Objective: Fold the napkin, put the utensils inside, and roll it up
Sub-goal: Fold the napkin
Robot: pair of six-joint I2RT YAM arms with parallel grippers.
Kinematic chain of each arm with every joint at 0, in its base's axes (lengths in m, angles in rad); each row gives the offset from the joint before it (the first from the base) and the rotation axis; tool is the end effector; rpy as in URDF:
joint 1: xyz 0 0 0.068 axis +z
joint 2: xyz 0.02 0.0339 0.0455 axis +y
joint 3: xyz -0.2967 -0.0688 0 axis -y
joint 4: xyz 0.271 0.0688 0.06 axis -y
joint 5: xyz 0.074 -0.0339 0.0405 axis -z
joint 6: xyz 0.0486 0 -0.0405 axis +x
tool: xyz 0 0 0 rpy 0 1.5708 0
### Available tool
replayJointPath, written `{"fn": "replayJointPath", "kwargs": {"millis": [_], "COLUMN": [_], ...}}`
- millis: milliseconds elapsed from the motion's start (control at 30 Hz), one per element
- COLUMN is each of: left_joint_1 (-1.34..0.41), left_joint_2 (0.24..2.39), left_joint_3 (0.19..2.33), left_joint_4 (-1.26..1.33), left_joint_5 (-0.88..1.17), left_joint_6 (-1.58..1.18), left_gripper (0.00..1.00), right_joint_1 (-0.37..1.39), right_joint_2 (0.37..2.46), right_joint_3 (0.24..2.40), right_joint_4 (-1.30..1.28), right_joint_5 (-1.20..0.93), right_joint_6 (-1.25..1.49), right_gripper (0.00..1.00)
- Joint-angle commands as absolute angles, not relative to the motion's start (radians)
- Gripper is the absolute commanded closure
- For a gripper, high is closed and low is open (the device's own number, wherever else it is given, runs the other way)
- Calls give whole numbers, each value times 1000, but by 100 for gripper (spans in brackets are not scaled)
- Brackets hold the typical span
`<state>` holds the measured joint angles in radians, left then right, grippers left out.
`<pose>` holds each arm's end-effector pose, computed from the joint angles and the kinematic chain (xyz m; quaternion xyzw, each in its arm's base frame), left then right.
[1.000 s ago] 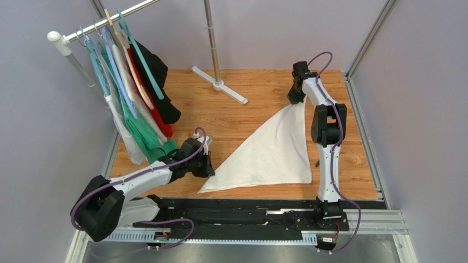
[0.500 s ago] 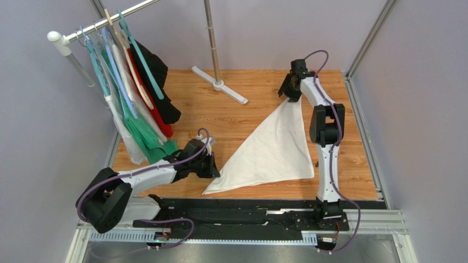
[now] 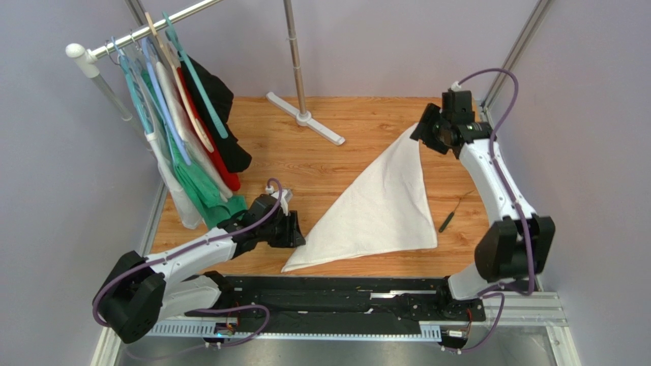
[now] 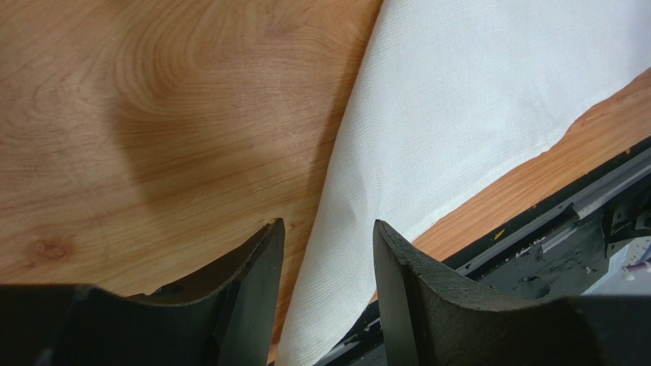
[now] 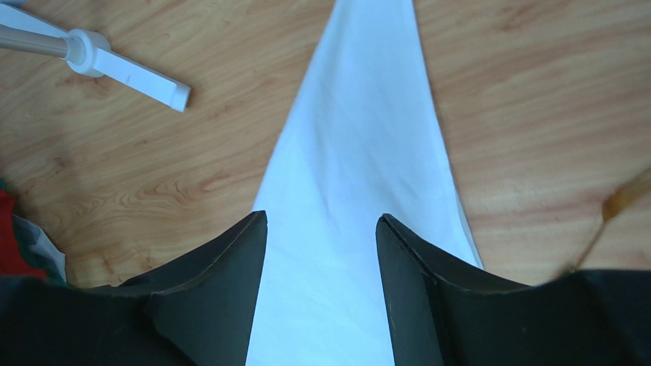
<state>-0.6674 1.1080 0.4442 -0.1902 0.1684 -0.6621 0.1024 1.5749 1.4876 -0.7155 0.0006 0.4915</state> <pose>0.1662 -0.1414 0.1674 0.0320 0.9331 -0.2776 0.2265 0.3796 0.0390 0.3582 0.1794 0.9097 0.1094 0.3583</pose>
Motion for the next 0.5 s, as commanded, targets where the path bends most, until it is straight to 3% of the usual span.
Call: {"fn": "replayJointPath", "kwargs": {"millis": [0,33,300,467], "left_joint_1": [-670,-670,-667,-652], "left_joint_2": [1042,1032,1019,1023], "left_joint_3": [453,454,523,566], "left_joint_4": [-267,-267,-281,-299], "left_joint_5": [127,130,118,140], "left_joint_6": [-638,-635,-557,-502], "left_gripper": [43,36,16,14], "right_joint_1": [23,9,-277,-313], "right_joint_2": [1386,1349,1083,1159], "right_joint_3": [1263,1212,904,876], "right_joint_4": [-756,-747,-695,-686], "right_joint_5": [46,14,-23,-23], "right_joint_6": [540,551,615,604], "right_gripper": [40,40,37,39]}}
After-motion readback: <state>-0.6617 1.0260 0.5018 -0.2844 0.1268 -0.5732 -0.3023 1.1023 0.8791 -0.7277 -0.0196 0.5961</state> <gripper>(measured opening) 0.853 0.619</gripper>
